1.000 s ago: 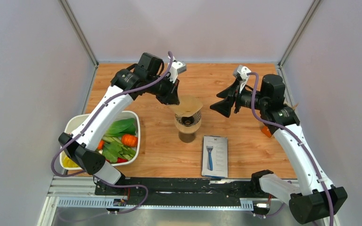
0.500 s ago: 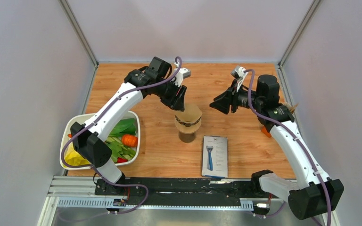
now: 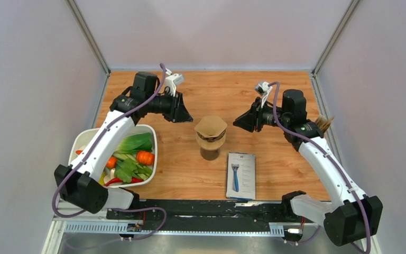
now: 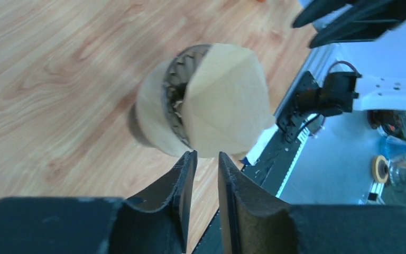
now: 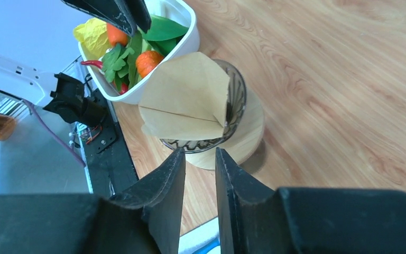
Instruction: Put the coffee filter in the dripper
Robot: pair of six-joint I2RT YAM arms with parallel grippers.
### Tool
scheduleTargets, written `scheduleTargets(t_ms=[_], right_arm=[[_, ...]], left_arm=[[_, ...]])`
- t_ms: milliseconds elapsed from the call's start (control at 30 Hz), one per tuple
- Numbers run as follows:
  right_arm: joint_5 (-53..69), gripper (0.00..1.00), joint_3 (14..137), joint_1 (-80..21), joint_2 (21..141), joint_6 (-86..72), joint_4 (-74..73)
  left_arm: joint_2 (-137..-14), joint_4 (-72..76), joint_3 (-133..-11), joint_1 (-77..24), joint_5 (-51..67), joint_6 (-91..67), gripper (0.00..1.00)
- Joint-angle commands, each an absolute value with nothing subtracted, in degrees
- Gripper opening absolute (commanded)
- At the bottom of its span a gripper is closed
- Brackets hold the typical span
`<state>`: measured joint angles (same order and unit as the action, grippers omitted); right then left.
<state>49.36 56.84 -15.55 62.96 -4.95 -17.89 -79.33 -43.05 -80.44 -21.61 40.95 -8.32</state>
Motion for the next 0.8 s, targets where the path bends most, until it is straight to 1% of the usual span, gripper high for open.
scheduleTargets(t_ms=[0,33,100,333,767], right_arm=[[51.2,0.29,55.9,-18.0,62.2,-9.3,-11.1],[51.3,0.29,55.8,-18.3,62.4,-10.1,-9.9],[51.7,0.29,55.3,-18.4,63.1,-12.3,-7.1],[53.1,0.28,53.3,-19.4,66.1,-15.9,-2.0],[53.5,0.29,51.6,-22.1,68.9,-15.5,-0.5]], left_arm=[[-74.0,-27.7,-73.2,-22.2,51.9,-16.6,0.28],[-73.5,-24.3,-70.9,-22.2,52.3,-18.7,0.25],[-72.8,-20.5,-68.5,-22.2,52.8,-21.2,0.22],[-73.1,-4.4,-60.7,-21.7,57.9,-32.5,0.19],[-75.9,6.6,-54.5,-21.6,59.8,-39.3,0.14]])
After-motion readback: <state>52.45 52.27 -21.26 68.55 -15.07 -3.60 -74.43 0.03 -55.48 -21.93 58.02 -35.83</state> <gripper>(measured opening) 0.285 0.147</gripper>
